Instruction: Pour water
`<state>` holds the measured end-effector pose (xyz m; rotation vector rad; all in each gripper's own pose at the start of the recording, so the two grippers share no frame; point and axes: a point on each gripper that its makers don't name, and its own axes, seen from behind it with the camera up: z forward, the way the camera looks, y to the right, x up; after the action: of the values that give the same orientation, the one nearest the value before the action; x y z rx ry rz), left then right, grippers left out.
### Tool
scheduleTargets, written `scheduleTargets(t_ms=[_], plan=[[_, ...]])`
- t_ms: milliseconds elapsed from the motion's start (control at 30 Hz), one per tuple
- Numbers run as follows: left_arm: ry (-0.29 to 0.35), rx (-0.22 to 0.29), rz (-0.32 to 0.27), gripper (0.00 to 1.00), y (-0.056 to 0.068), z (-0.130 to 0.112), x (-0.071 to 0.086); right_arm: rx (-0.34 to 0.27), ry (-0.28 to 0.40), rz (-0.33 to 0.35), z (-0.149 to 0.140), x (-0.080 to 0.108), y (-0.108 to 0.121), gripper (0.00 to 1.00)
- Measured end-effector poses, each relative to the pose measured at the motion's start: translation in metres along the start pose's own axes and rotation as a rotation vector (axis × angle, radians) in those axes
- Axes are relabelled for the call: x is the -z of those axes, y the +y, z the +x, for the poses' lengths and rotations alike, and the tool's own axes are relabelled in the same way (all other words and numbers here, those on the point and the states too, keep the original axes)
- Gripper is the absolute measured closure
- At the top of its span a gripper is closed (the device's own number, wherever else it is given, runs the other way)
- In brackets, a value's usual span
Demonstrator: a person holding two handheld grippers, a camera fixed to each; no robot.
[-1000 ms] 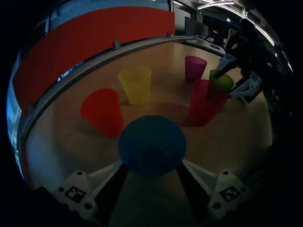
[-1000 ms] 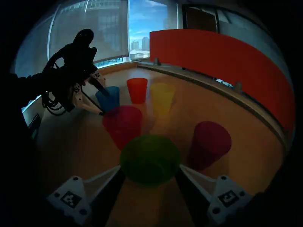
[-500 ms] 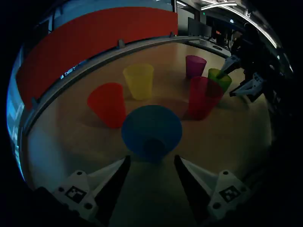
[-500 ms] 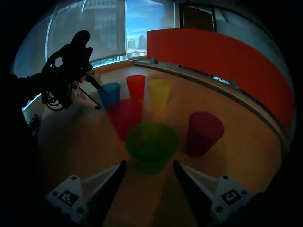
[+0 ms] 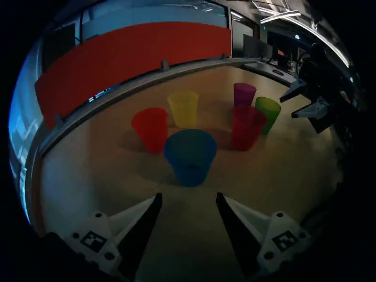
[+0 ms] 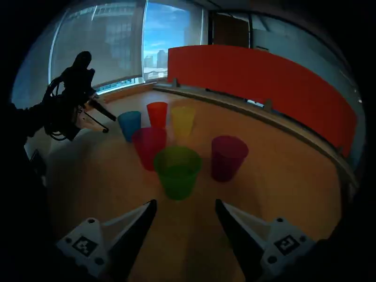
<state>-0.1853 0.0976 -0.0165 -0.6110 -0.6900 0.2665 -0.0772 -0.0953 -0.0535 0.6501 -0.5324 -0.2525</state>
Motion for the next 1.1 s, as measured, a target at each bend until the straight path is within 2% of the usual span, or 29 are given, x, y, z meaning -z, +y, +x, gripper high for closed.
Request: scheduleTargets(t_ms=[100,300,400,600,900,1100], plan=[[0.040,0.009,0.026,0.15,0.001,0.003,0.012,-0.019,0.031,-0.036,0.005,0.008,0.005,0.04],[0.136,0.053,0.115,0.15,-0.009,0.008,0.030,-0.058,0.113,-0.124,0.017,0.020,0.020,0.04],[0.178,0.080,0.159,0.15,-0.016,0.009,0.037,-0.072,0.145,-0.168,0.021,0.024,0.028,0.04],[0.293,0.128,0.281,0.15,-0.039,0.016,0.059,-0.092,0.218,-0.271,0.032,0.032,0.046,0.04],[0.440,0.200,0.416,0.15,-0.060,0.020,0.088,-0.132,0.349,-0.380,0.052,0.042,0.062,0.04],[0.531,0.256,0.482,0.15,-0.068,0.023,0.107,-0.139,0.416,-0.465,0.063,0.052,0.073,0.04]])
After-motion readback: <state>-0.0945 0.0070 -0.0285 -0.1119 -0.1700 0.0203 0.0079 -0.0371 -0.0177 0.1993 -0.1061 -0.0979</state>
